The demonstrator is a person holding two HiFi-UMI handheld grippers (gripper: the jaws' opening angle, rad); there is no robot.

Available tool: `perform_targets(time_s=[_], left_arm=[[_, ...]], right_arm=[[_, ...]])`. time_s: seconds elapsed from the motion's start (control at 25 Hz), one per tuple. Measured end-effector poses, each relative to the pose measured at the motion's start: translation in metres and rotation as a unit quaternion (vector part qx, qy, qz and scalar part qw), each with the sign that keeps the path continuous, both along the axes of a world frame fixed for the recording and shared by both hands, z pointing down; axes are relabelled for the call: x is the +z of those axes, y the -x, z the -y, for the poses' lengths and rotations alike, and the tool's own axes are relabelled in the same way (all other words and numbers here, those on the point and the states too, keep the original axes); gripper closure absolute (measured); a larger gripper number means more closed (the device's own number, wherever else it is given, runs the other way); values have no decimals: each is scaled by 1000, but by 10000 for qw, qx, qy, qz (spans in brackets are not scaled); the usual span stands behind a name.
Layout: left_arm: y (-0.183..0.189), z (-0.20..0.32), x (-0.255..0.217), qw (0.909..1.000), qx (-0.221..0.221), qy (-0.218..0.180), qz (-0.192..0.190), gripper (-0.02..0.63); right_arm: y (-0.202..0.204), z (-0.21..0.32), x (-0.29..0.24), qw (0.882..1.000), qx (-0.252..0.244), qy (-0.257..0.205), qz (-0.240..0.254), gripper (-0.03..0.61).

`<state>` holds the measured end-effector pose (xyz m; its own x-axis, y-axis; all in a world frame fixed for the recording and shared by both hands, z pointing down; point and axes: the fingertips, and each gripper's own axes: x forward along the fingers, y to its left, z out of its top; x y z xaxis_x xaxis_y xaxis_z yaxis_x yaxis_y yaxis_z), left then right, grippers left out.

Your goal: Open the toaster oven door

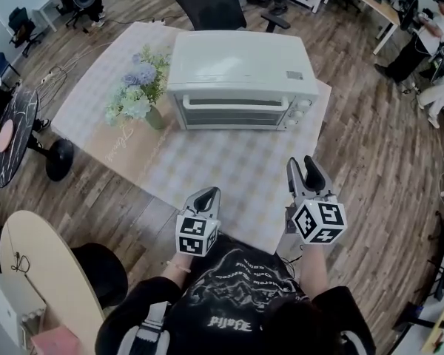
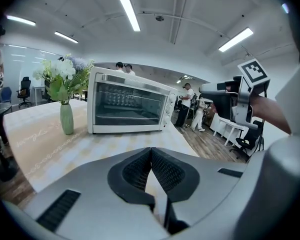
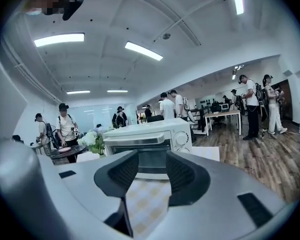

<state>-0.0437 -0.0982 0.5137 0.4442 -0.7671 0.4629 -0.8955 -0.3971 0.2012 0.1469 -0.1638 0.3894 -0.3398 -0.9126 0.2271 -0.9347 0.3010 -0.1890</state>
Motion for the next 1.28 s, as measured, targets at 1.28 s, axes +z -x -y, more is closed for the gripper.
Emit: perform_targets(time_s=[1.28], left_arm=[[37, 6, 21, 9985, -421, 224, 263, 594]], right_arm=[[17, 178, 7, 9860, -35, 1669, 50, 380]])
